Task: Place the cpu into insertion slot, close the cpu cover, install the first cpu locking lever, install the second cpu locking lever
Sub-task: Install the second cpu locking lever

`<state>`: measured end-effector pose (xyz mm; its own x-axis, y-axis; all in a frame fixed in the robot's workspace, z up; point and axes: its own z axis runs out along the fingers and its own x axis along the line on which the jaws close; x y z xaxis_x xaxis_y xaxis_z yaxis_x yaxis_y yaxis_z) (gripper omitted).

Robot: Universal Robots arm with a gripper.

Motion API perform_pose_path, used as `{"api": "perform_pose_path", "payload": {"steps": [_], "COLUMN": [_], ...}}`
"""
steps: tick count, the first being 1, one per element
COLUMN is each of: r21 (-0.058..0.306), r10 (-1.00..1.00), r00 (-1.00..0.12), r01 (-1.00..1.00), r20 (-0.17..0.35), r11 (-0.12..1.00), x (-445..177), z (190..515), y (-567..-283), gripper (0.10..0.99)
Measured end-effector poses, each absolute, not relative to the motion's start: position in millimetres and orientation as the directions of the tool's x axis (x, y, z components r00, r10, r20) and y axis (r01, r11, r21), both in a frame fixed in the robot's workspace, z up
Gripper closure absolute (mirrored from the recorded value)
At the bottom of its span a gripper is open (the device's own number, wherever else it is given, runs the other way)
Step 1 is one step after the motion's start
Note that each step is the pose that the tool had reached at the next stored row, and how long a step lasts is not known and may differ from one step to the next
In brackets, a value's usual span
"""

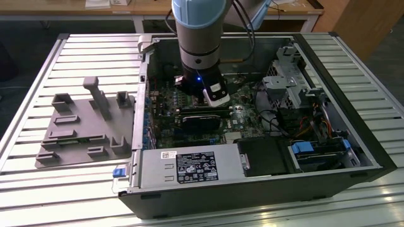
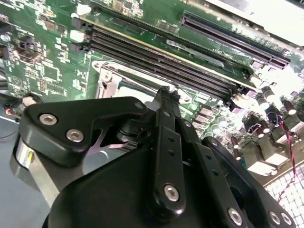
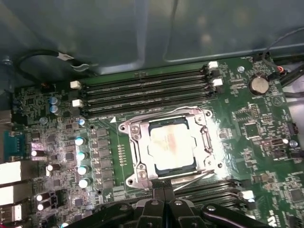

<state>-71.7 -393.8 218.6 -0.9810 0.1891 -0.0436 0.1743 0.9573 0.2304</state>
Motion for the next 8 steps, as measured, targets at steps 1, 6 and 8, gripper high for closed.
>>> {"api": "perform_pose_path", "payload": {"steps": [1,6,8], "r21": [0.236,0.266,0.274], "r10": [0.189,0.191,0.191], "r00": [-0.981,-0.981,-0.981], "r01": [0.174,0.174,0.174], "r20": [-0.043,-0.037,-0.035], "r11": [0.956,0.948,0.946], "x": [-72.0,-73.8,-74.9], "z": [217.8,213.9,212.3], "y": [-394.6,-398.8,-400.7], "gripper": [0.98,0.98,0.98]}}
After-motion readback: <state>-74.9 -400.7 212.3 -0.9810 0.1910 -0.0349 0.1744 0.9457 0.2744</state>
